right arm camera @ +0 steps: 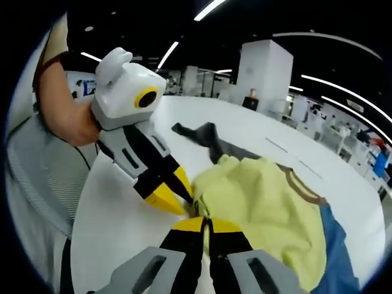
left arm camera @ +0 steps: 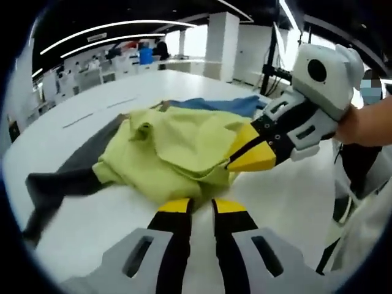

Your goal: Fold the garment on the visible template until the final outline fits inside the template.

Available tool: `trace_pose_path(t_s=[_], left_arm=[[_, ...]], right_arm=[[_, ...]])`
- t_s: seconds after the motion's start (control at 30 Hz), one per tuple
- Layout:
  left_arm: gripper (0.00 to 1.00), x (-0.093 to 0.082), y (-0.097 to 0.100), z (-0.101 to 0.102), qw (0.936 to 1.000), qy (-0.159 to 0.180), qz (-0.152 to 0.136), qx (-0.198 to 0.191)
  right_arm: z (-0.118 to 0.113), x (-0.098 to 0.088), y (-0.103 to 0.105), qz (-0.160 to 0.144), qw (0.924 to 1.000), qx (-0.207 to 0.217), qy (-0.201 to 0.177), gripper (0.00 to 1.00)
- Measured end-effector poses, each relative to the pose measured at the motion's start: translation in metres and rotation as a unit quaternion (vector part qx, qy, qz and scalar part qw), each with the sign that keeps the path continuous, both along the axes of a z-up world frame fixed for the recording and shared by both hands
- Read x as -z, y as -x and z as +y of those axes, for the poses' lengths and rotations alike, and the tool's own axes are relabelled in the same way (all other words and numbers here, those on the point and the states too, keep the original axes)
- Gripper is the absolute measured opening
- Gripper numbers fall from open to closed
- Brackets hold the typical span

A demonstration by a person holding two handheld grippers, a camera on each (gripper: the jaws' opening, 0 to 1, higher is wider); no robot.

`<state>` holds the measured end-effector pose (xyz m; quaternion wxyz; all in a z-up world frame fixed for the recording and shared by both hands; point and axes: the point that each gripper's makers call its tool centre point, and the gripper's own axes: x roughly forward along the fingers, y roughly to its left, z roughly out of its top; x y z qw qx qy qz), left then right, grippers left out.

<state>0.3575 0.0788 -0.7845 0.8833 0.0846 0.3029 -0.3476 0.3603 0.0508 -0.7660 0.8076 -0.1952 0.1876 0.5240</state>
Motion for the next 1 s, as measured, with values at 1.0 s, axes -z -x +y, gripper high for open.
trace_pose_path(t_s=[1.0], left_arm=[[0.01, 0.013, -0.009, 0.005, 0.9975, -0.067, -0.005, 0.024]], right_arm=[[-0.011, 0.001, -0.003, 0.005, 0.9999, 0.013, 0.003, 0.00]])
